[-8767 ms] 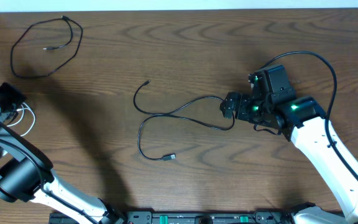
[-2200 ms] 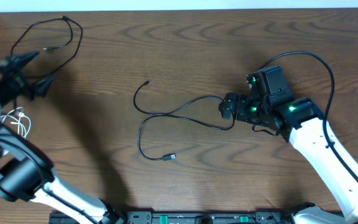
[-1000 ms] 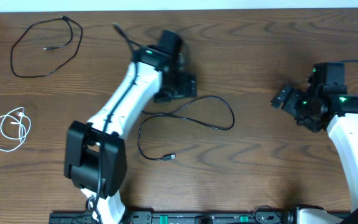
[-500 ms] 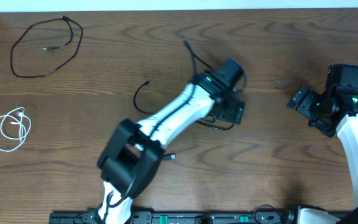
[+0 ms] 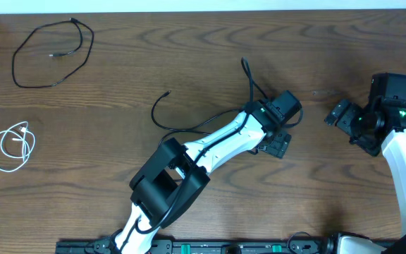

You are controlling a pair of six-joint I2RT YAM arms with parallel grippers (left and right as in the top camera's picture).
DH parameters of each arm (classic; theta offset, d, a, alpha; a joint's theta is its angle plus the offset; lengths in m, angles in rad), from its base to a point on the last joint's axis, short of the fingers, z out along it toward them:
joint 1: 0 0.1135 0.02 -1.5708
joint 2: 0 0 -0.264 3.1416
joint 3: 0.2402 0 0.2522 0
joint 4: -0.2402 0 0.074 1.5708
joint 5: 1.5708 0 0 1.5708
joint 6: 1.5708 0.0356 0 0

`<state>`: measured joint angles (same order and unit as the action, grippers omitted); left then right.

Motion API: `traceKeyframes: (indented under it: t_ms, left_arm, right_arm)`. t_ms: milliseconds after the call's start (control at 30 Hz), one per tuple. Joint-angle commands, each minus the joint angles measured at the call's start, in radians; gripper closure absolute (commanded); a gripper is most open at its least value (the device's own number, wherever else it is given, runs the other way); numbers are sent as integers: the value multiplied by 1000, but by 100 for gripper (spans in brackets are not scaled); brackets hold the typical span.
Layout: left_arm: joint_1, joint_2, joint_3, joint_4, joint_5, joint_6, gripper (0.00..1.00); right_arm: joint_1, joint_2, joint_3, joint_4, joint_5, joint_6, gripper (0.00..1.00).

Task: Untangle cables
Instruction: 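Grasp the center black cable with the left gripper and lift it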

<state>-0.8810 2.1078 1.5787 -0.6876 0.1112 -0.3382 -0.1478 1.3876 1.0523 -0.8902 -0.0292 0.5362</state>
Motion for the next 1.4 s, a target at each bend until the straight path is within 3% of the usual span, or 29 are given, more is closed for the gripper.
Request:
traceKeyframes:
  t_ms: [0, 367, 433, 633, 667, 700, 733, 1000, 1367]
  left_arm:
    - [1, 26, -9, 3, -61, 13, 21]
    - [1, 80, -9, 11, -60, 12, 21]
    - [1, 80, -9, 14, -60, 12, 27]
    - [1, 81, -9, 13, -60, 12, 59]
    - [1, 81, -9, 13, -60, 13, 77]
    - [1, 81, -9, 13, -60, 12, 90]
    - [1, 81, -9, 12, -60, 12, 92]
    - [6, -3, 29, -29, -59, 11, 93]
    - [147, -481, 31, -14, -60, -42, 92]
  right_arm:
    - [-10, 0, -2, 0, 12, -14, 1]
    - [-10, 0, -2, 0, 12, -14, 1]
    - [-10, 0, -2, 0, 12, -14, 1]
    - [-10, 0, -2, 0, 12, -14, 1]
    - [-10, 0, -2, 0, 12, -14, 1]
    - [-10, 0, -2, 0, 12, -14, 1]
    - [-10, 0, -2, 0, 12, -14, 1]
    - [-10, 0, -2, 0, 12, -14, 1]
    - [-10, 0, -2, 0, 12, -14, 1]
